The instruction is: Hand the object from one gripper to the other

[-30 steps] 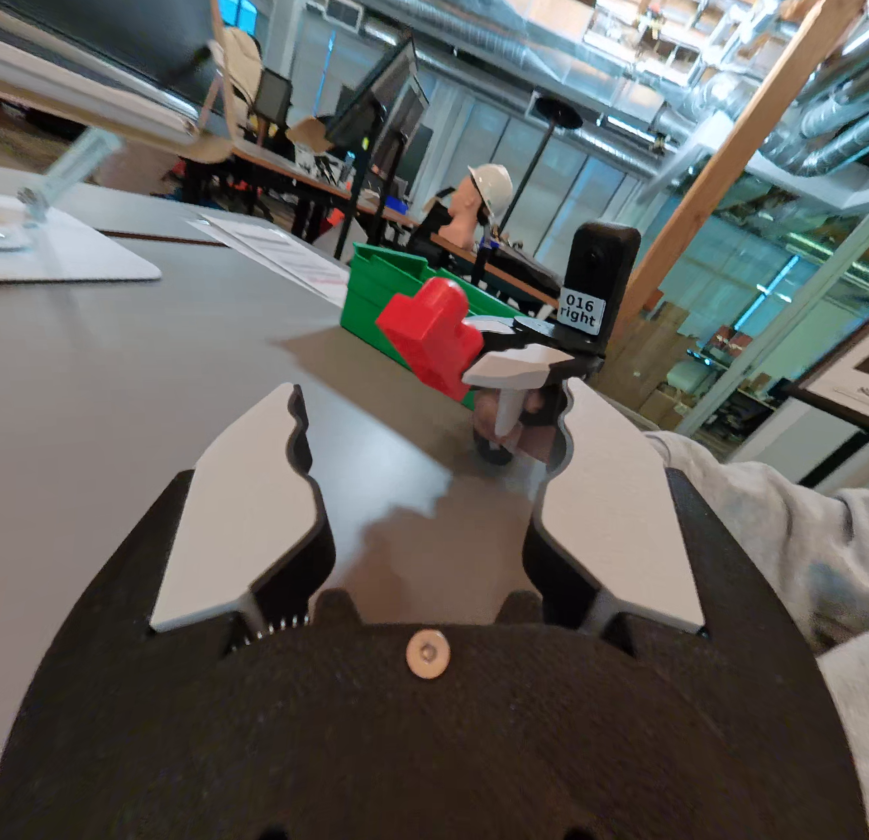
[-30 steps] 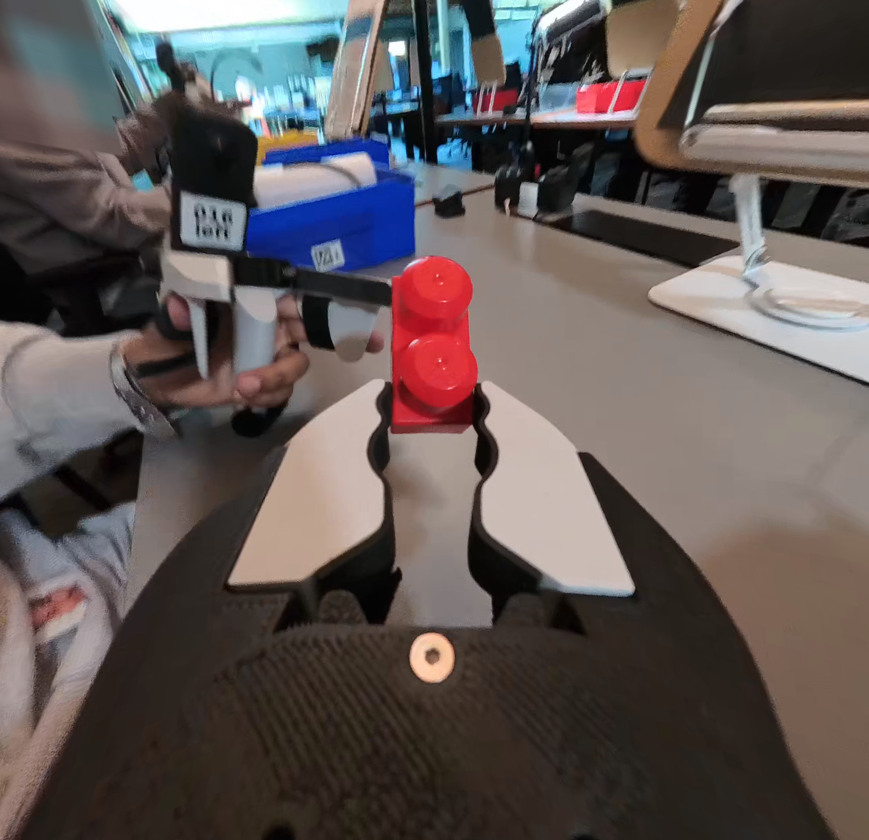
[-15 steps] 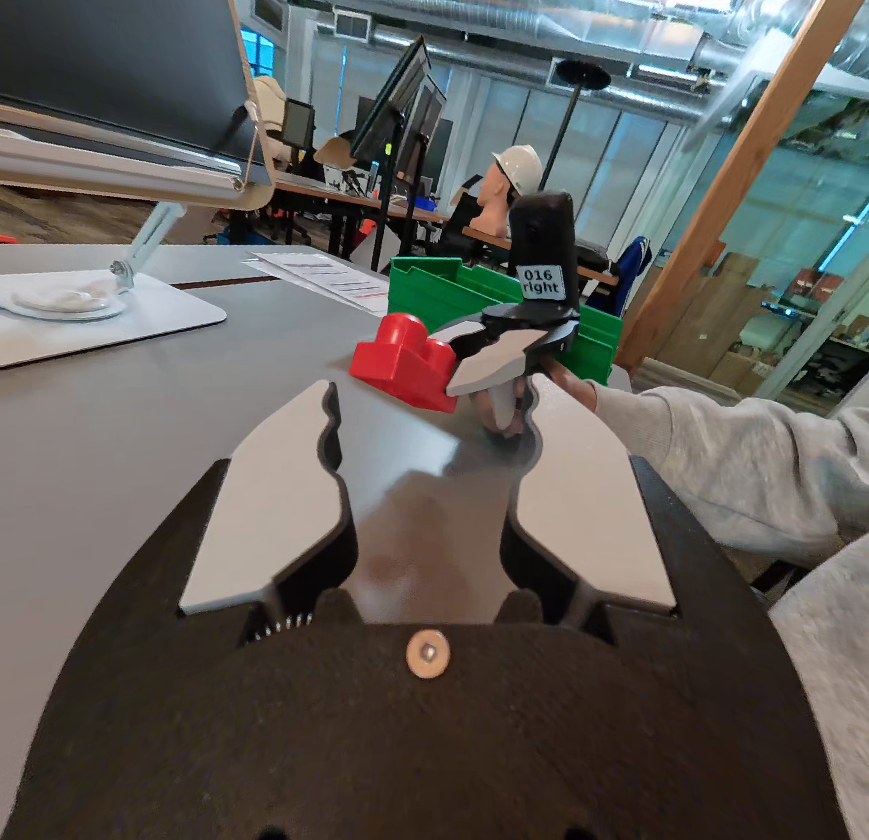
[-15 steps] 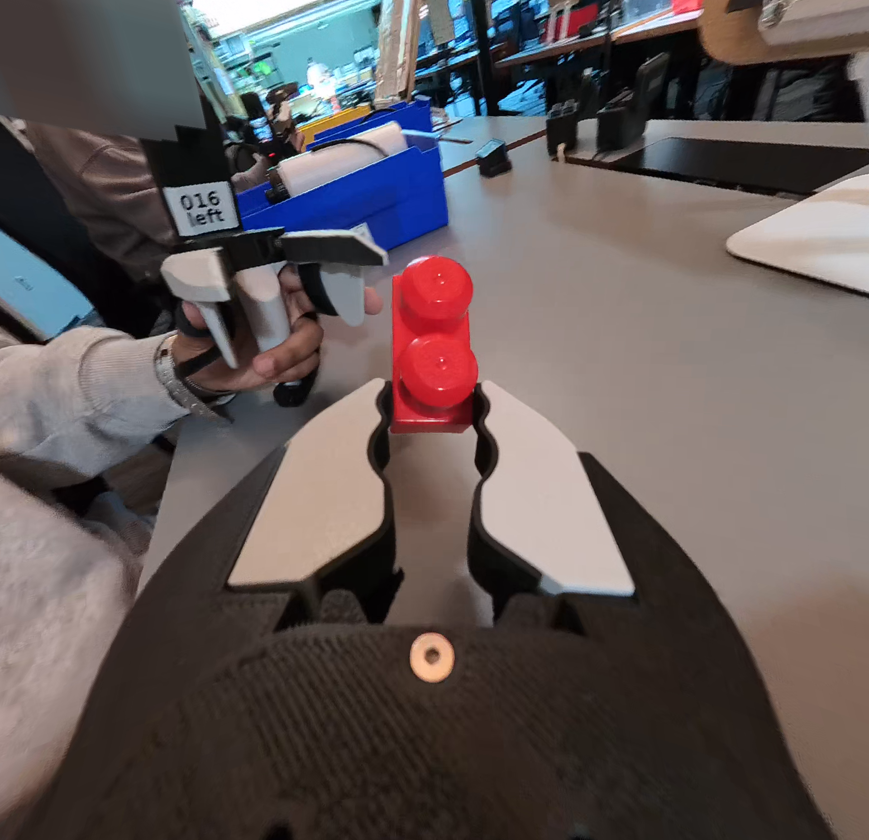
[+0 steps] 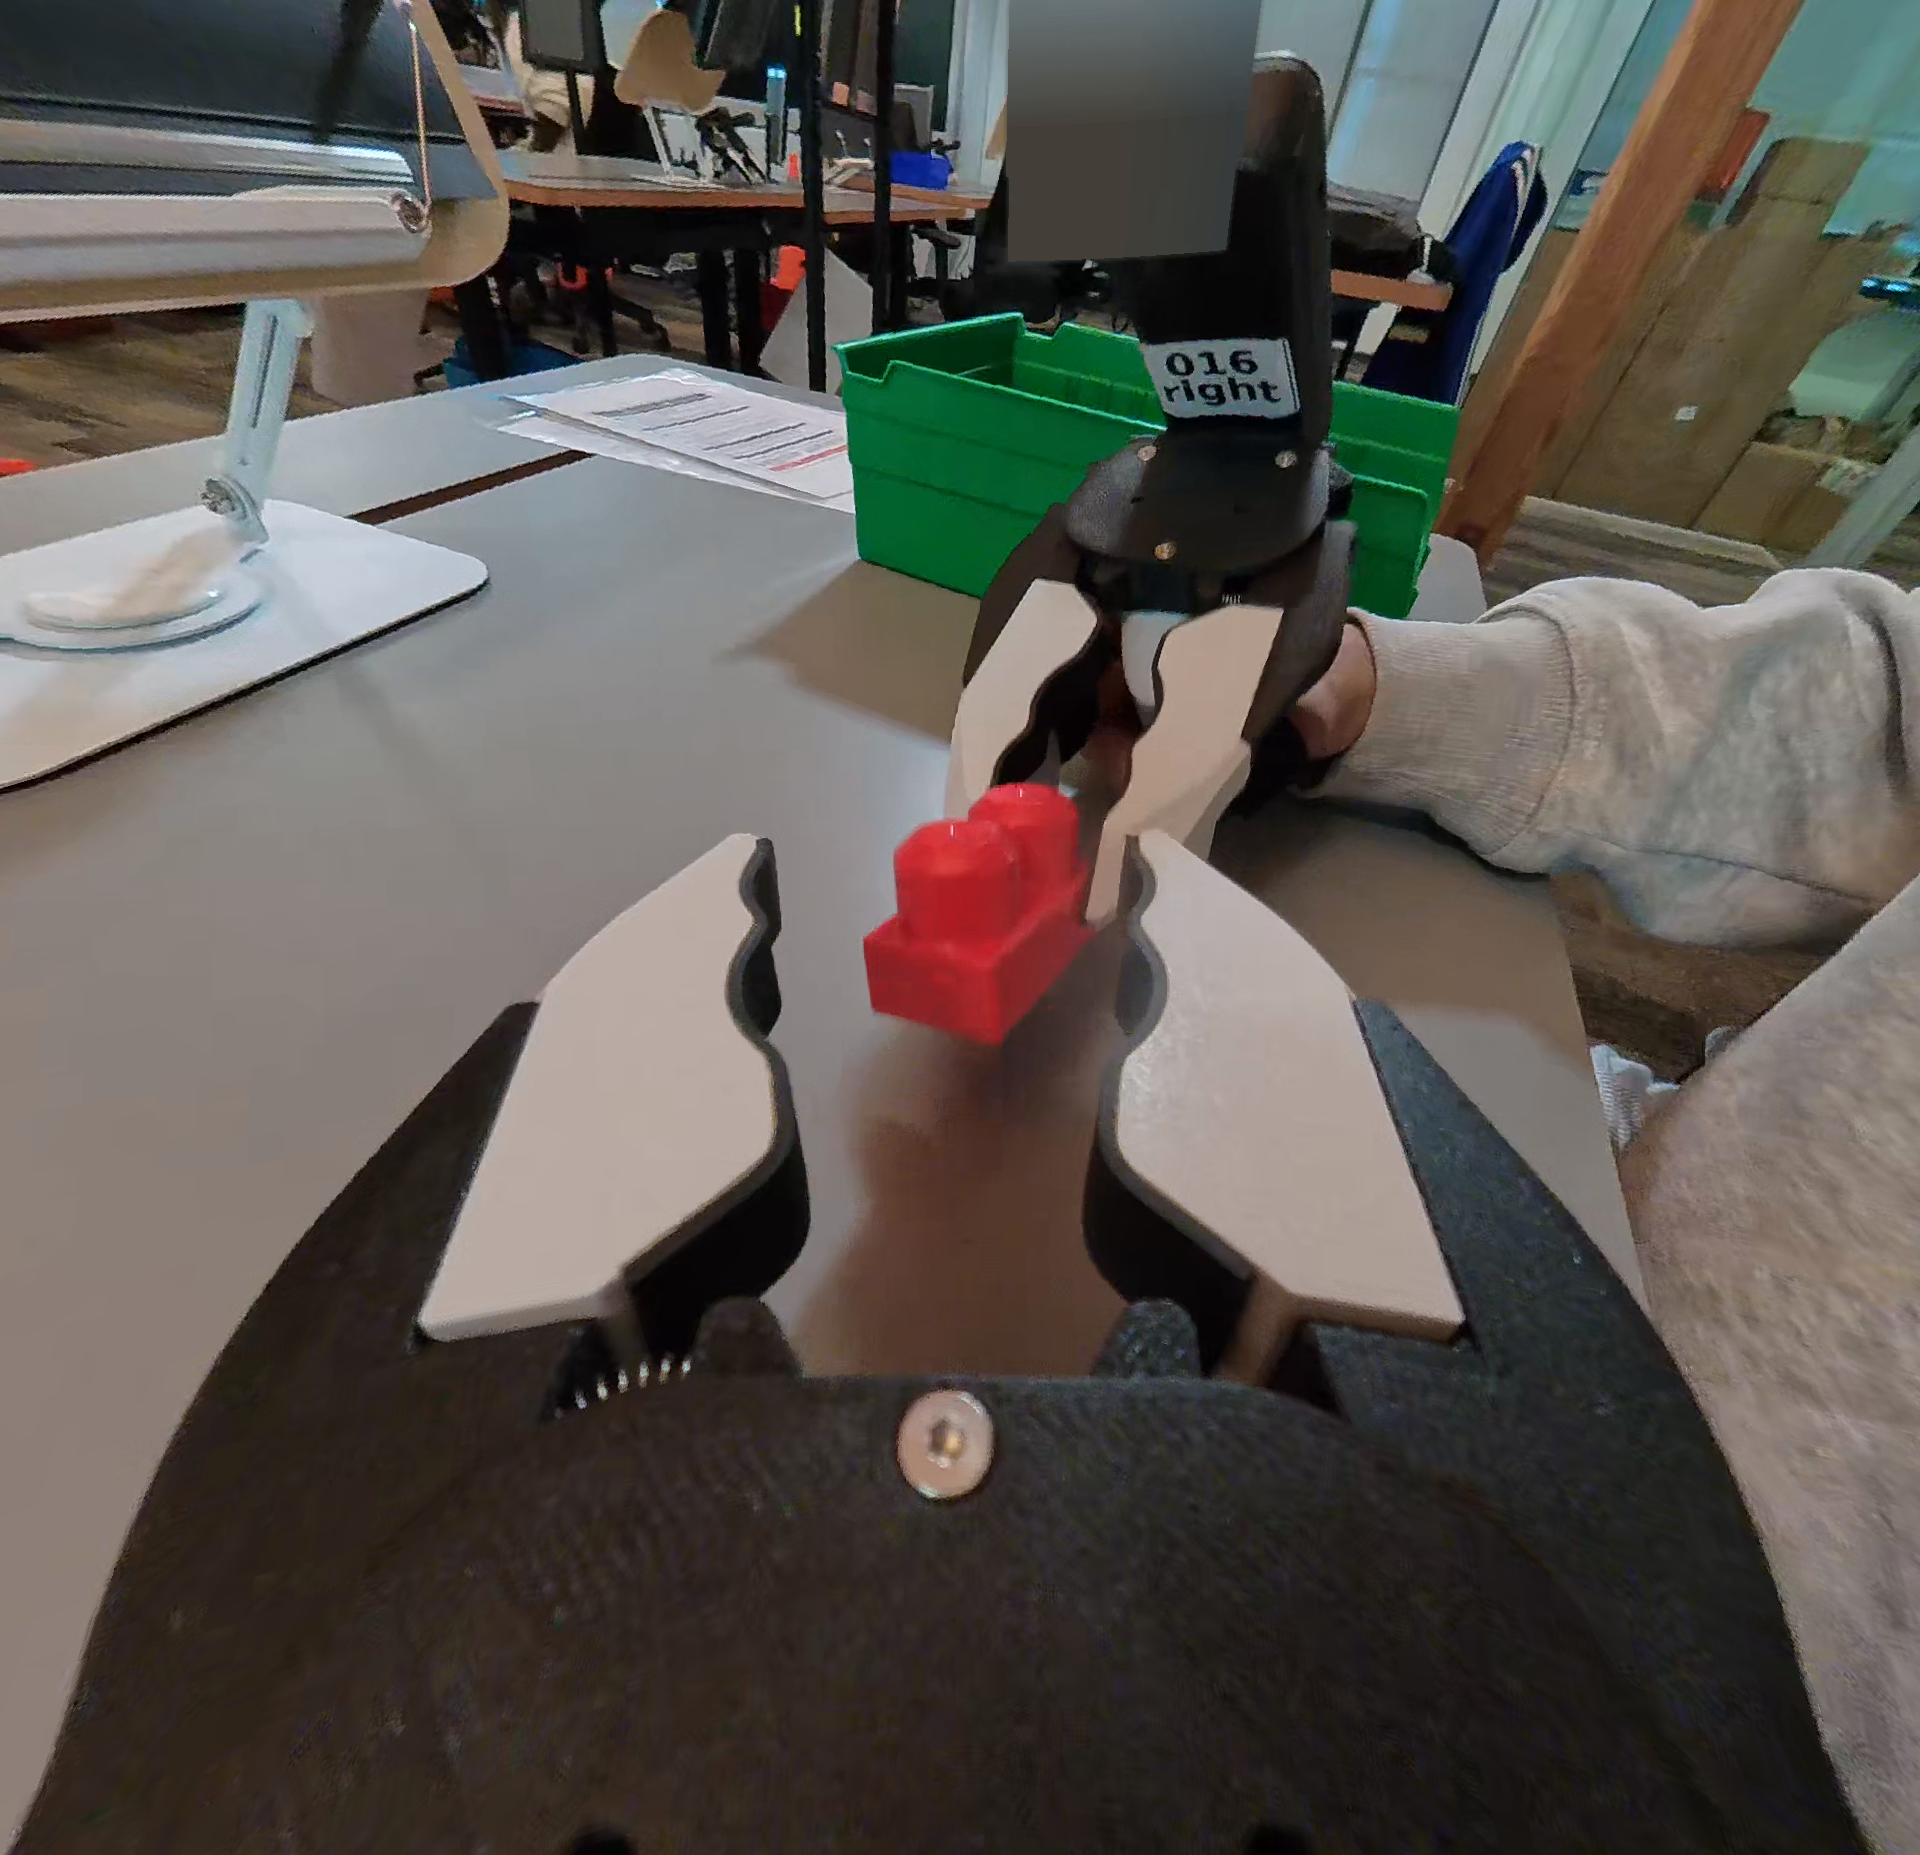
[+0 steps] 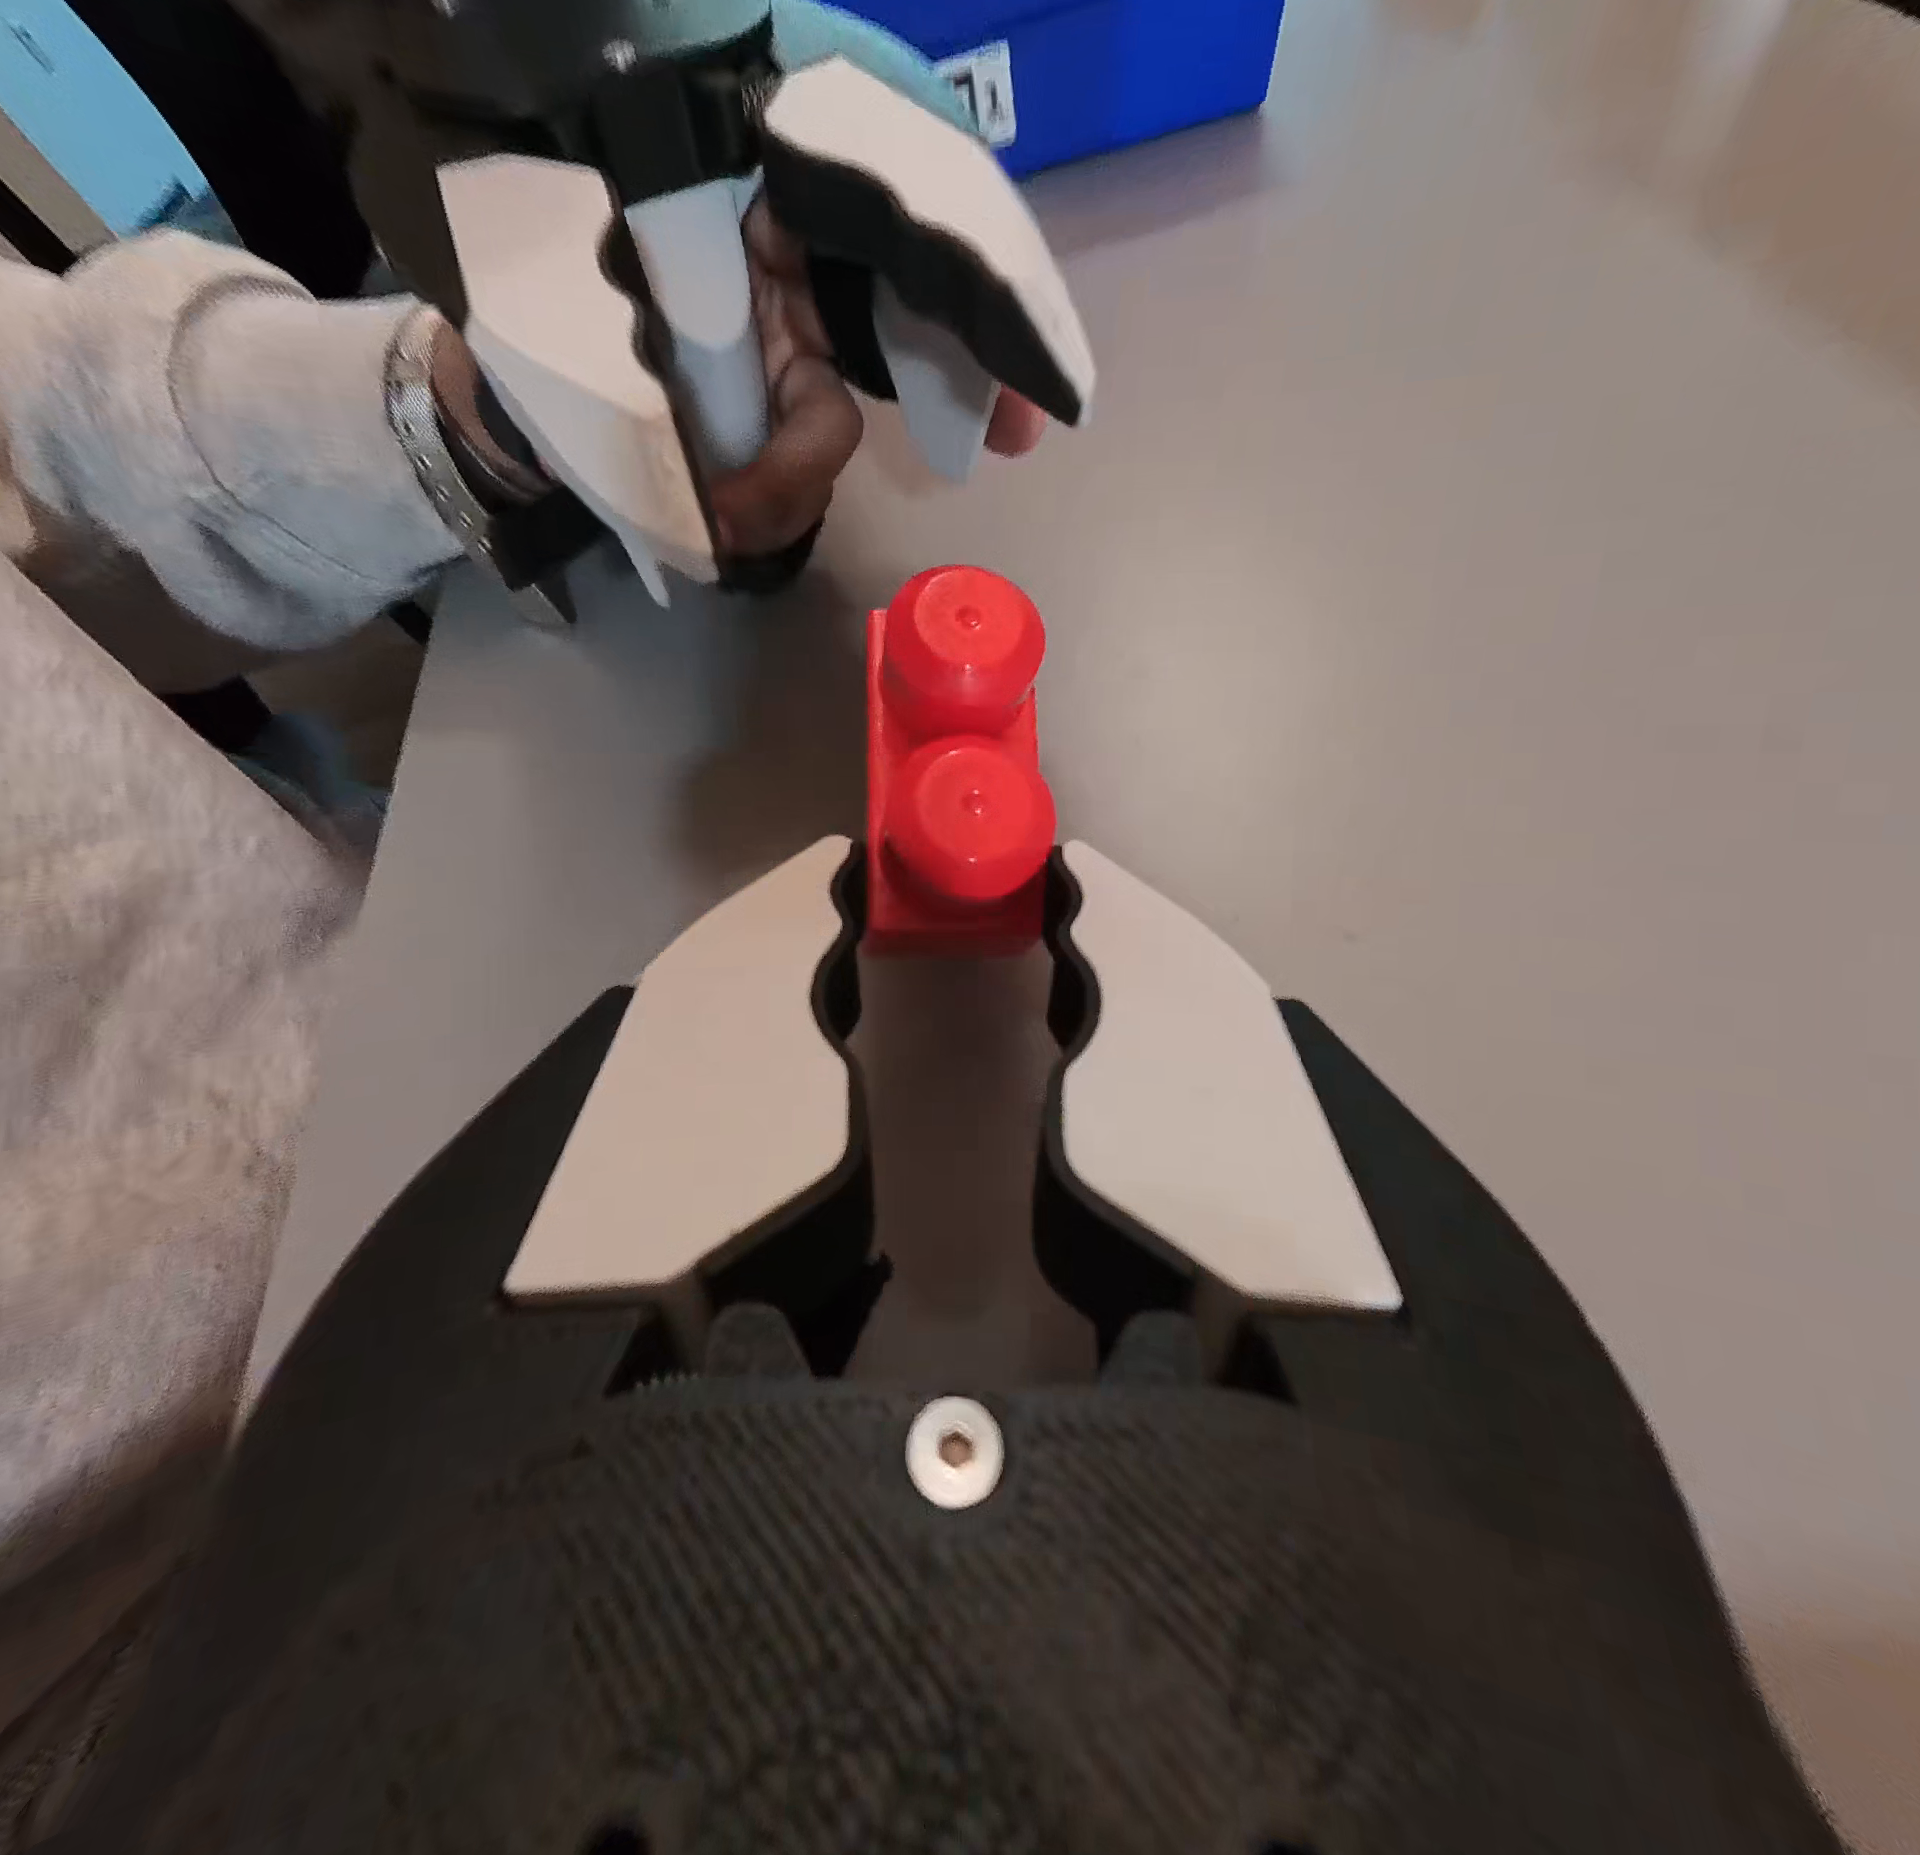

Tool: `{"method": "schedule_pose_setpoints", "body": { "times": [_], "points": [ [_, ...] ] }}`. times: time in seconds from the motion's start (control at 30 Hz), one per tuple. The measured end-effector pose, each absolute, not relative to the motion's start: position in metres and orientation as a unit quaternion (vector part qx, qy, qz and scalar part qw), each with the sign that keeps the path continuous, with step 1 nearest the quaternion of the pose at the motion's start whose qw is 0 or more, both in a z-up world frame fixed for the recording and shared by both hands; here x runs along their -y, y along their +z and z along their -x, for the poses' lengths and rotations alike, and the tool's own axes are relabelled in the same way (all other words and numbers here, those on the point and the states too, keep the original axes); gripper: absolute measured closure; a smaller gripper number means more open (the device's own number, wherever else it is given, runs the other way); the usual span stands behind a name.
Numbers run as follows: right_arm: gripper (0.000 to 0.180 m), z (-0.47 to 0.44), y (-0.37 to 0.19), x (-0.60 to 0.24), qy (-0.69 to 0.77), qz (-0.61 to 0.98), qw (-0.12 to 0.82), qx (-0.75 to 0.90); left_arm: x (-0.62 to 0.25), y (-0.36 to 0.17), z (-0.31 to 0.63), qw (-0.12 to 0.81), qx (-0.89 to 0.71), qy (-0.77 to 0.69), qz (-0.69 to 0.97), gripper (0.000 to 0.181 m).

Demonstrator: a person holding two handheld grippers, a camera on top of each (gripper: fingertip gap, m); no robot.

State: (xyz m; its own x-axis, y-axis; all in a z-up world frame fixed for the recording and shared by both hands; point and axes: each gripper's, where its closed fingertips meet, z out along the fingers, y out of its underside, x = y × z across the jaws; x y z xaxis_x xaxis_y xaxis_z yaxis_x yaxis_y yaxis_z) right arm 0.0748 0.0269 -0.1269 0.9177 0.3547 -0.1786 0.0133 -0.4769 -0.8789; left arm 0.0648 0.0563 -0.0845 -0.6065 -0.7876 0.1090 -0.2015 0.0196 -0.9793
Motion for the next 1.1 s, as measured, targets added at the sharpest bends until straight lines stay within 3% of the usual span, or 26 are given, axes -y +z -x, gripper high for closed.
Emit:
{"method": "schedule_pose_setpoints", "body": {
  "times": [0.27,0.4,0.57,0.77,0.8,0.87,1.07,1.1],
  "points": [
    [0.146,-0.073,-0.115,-0.022,0.188,0.819,0.529,0.117,-0.043,-0.092,-0.065,0.196,-0.690,-0.593,0.364,0.117],
    [0.147,-0.070,-0.122,-0.023,0.167,0.832,0.514,0.126,-0.045,-0.091,-0.062,0.155,-0.678,-0.615,0.371,0.127],
    [0.147,-0.067,-0.114,-0.023,0.161,0.818,0.538,0.123,-0.058,-0.083,-0.060,0.161,-0.648,-0.641,0.378,0.118],
    [0.146,-0.046,-0.087,-0.019,0.185,0.787,0.574,0.127,-0.033,-0.080,-0.042,0.104,-0.666,-0.660,0.333,0.109],
    [0.146,-0.044,-0.090,-0.020,0.177,0.794,0.565,0.135,-0.030,-0.079,-0.041,0.096,-0.665,-0.665,0.325,0.112],
    [0.146,-0.041,-0.094,-0.021,0.172,0.802,0.553,0.145,-0.026,-0.083,-0.037,0.069,-0.679,-0.659,0.317,0.139],
    [0.145,-0.049,-0.091,-0.028,0.153,0.790,0.582,0.117,-0.035,-0.084,-0.044,0.069,-0.669,-0.656,0.342,0.141],
    [0.136,-0.054,-0.086,-0.030,0.128,0.779,0.603,0.114,-0.037,-0.081,-0.045,0.066,-0.657,-0.666,0.347,0.141]
  ]
}}
